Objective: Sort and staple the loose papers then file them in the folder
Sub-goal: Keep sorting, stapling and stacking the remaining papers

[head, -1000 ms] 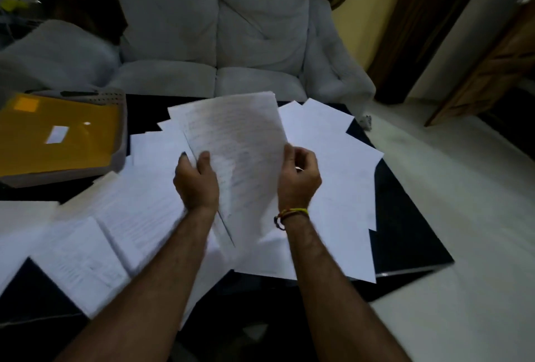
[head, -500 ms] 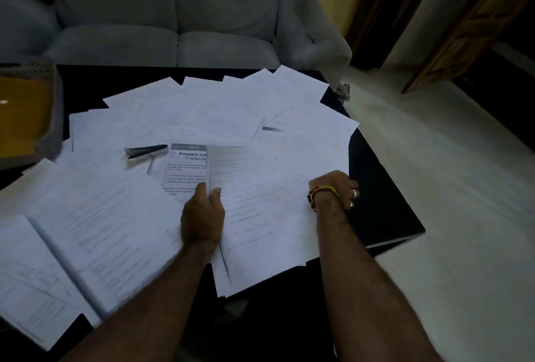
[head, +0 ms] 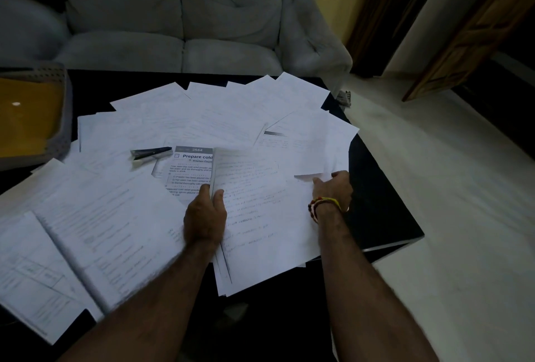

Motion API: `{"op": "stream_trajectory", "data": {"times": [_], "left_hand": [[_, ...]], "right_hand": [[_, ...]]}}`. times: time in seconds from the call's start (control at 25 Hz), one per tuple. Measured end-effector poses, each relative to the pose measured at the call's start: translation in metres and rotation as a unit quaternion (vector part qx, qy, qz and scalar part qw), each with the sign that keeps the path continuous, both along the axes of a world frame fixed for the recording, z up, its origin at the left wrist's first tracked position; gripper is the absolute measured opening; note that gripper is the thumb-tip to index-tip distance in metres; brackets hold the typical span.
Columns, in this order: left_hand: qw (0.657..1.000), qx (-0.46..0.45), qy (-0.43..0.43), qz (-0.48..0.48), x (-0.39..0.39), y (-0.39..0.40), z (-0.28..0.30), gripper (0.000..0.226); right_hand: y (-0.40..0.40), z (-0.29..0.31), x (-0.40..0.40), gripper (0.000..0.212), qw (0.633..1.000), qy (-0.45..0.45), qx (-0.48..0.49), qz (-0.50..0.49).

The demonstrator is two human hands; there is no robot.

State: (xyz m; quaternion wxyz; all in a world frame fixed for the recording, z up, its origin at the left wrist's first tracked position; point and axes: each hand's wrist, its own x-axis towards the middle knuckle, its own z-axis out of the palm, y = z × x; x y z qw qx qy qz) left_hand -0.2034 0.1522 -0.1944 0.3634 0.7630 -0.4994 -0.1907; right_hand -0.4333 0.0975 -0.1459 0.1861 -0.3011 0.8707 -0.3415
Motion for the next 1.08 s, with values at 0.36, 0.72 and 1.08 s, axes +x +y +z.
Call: {"op": "stream_trajectory", "data": {"times": [0.36,0.72,1.08], "left_hand": [[1.000,0.006,-0.014,-0.003,0.001,-0.003,-0.006,0.028],[1.000,0.000,-0.028,0.001,0.000,-0.007,-0.008,0.031],[0.997,-0.017,0.070,-0.018,0.009,-0.008,-0.002,0.027]], "right_hand": [[-0.025,-0.004,0.011,0.047,0.997,0.040,0.023,0.056],[-0.059,-0.009,0.026,0.037,0.988,0.150,0.027,0.017],[-0.041,0.097,0.031,0.021,0.869,0.213,-0.445,0.030]]}}
